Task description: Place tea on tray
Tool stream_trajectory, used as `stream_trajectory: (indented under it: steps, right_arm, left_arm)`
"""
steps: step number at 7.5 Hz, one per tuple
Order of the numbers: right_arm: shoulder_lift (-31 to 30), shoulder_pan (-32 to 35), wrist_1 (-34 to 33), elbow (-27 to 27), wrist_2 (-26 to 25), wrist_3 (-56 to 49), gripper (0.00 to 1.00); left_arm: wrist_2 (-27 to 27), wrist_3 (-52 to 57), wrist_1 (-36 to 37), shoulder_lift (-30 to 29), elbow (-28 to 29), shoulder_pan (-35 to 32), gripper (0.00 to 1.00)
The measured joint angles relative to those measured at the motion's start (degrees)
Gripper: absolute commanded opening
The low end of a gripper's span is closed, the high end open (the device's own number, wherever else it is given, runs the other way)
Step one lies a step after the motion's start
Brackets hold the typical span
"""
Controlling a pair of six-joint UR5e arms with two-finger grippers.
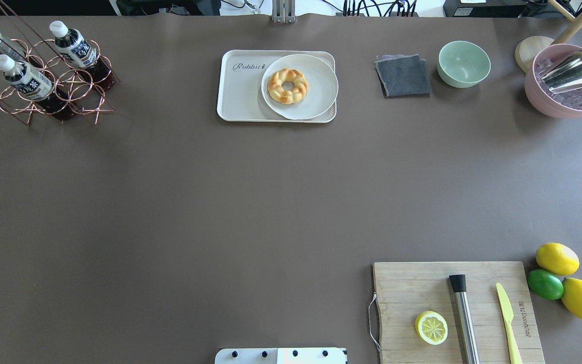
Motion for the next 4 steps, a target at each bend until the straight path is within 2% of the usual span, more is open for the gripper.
stream_trajectory:
  steps: [2,4]
  right_arm:
    - [0.1,-1.1,0.0,-0.1,-0.8,1.3,1.00]
    - [0.6,-1.9,0.1,-0.1,-1.4,2.6,1.00]
  left_arm:
    - [0.1,-0.9,0.1,-0.5,0.1,0.3,0.93]
    - [2.7,-4.3,-0.1,-3.3,1.8,3.3,0.93]
